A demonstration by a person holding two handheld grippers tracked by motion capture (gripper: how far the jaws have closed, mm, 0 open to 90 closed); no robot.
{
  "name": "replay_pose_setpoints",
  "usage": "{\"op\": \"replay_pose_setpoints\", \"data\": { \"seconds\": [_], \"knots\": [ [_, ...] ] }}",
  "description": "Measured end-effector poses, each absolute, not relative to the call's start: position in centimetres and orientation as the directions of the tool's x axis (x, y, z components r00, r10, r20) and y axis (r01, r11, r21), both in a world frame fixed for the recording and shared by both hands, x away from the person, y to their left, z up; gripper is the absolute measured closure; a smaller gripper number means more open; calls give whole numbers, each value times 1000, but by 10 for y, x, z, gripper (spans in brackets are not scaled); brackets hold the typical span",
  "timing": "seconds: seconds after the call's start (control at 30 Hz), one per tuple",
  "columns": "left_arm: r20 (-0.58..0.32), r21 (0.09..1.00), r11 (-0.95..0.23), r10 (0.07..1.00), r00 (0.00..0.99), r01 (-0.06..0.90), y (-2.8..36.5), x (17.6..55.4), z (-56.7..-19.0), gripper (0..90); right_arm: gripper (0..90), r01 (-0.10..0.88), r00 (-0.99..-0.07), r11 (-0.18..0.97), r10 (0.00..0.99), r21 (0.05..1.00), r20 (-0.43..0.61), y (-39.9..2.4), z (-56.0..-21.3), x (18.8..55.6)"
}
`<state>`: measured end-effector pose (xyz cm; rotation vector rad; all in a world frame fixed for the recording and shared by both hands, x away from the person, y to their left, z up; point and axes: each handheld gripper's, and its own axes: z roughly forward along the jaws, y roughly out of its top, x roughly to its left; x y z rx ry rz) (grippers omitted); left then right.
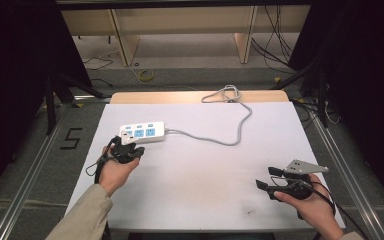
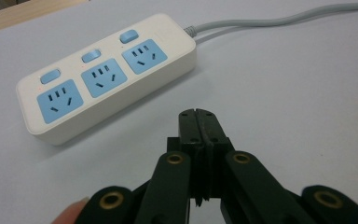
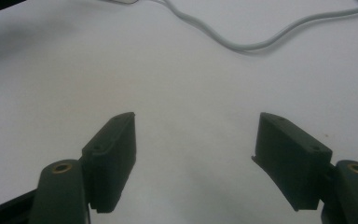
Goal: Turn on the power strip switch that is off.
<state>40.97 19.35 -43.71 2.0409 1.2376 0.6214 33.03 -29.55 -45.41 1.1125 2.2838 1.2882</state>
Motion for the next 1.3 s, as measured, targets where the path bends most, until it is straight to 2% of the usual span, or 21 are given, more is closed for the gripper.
{"op": "replay_pose_setpoints", "data": {
  "seconds": [1.3],
  "knots": [
    [78, 739, -347, 895, 438, 578, 180, 448, -439, 898, 296, 491, -659, 300, 742, 818, 123, -292, -456, 327]
  ]
}}
